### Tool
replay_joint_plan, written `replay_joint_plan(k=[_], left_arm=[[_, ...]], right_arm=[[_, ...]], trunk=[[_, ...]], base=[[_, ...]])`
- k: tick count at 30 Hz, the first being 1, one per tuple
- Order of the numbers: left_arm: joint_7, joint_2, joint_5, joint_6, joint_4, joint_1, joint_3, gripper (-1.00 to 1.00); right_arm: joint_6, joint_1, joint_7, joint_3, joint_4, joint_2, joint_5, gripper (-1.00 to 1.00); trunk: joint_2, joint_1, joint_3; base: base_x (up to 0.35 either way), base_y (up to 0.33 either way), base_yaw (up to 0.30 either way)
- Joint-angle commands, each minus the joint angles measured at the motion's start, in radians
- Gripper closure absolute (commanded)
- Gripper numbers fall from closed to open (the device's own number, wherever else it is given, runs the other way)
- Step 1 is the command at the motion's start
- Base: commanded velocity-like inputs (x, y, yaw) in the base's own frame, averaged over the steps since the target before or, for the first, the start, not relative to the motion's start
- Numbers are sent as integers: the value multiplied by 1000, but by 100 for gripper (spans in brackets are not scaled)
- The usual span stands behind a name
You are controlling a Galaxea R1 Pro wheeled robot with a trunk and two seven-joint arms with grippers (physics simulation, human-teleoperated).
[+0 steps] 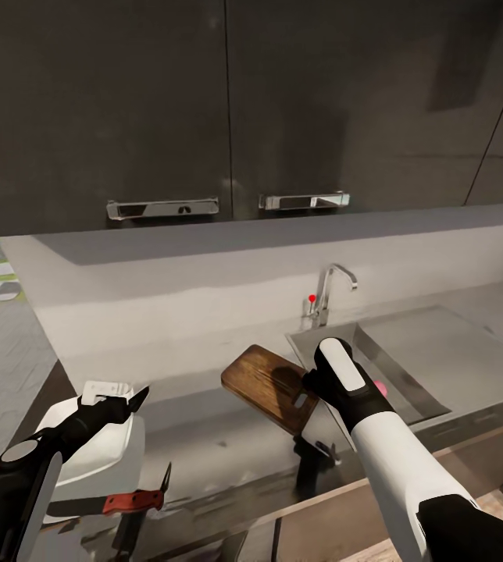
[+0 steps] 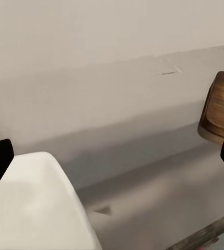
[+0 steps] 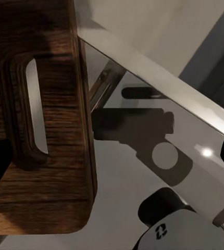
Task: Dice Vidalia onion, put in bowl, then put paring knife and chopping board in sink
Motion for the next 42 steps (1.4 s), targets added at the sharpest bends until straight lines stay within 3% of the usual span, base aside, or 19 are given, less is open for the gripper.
replay_joint_plan(k=[1,42], left_arm=[[-5,0,2,8,-1,-1,1,-100],[-5,3,2,8,-1,-1,1,-100]], right_arm=[[10,-1,-7,2,-1,0,-5,-100],[10,-1,-8,2,-1,0,-5,-100]], trunk=[[-2,1,-3],[-2,1,-34]], base=[[0,0,0],[0,0,0]])
